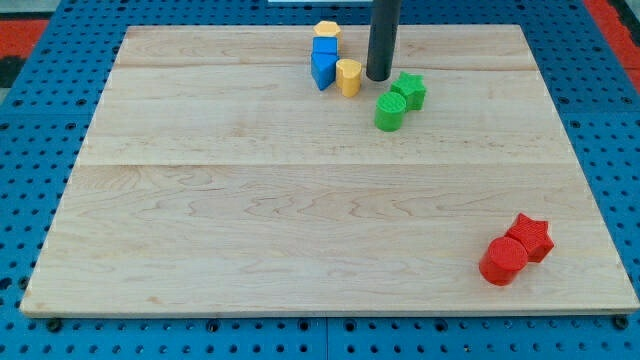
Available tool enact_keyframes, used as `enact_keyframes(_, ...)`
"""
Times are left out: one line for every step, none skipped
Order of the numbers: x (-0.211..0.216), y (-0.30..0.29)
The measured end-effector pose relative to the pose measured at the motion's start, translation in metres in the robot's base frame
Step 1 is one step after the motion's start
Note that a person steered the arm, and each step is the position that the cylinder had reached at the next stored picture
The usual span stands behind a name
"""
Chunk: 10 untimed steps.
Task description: Move the yellow heart below the blue triangle
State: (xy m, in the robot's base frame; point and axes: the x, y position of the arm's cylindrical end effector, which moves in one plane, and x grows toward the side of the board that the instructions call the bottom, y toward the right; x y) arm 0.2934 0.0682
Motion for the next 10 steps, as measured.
enact_keyframes(-0.003,-0.01)
enact_keyframes(-0.013,-0.017)
enact_keyframes(-0.014,-0.017)
enact_keyframes(-0.027,-0.017)
enact_keyframes(-0.038,-0.017)
enact_keyframes(-0.013,-0.017)
enact_keyframes(0.007,-0.017)
enact_keyframes(0.01,-0.021)
enact_keyframes(0.015,-0.023)
enact_keyframes(0.021,-0.05)
